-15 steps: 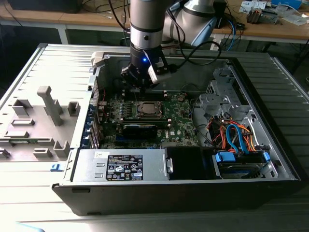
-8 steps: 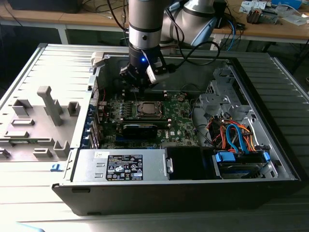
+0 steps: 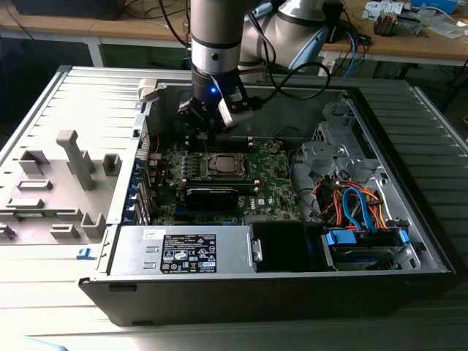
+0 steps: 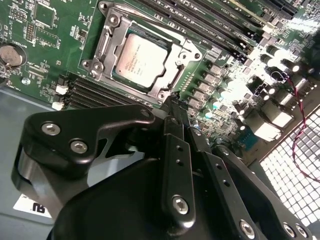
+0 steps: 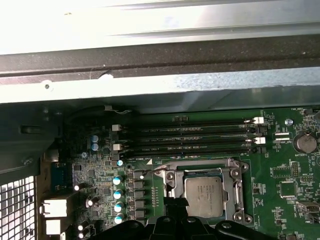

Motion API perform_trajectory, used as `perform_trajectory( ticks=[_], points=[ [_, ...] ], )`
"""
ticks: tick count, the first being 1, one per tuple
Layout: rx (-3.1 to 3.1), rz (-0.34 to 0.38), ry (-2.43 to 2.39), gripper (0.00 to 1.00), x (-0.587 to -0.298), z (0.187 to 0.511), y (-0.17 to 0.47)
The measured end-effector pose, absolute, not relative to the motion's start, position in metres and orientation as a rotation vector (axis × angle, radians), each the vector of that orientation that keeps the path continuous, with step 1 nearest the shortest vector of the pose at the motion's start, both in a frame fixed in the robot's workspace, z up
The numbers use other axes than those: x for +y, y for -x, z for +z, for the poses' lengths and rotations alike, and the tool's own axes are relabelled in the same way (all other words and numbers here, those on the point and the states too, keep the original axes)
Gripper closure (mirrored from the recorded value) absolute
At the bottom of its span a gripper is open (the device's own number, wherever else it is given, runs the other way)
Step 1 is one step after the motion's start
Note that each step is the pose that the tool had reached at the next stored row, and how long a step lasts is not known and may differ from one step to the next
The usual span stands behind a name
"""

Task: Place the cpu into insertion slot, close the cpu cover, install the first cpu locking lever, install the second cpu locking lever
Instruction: 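Install the first cpu locking lever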

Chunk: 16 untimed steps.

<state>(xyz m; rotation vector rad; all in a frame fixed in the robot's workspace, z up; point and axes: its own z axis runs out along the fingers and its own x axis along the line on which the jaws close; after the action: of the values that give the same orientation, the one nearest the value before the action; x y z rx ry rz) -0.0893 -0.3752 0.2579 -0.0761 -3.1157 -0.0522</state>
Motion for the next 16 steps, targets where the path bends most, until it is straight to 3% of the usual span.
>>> perform_trajectory(
  ticks=[16],
  points=[
    [-3.116,-0.052,0.076,0.89,-0.3752,0.2579,0.095]
  ],
)
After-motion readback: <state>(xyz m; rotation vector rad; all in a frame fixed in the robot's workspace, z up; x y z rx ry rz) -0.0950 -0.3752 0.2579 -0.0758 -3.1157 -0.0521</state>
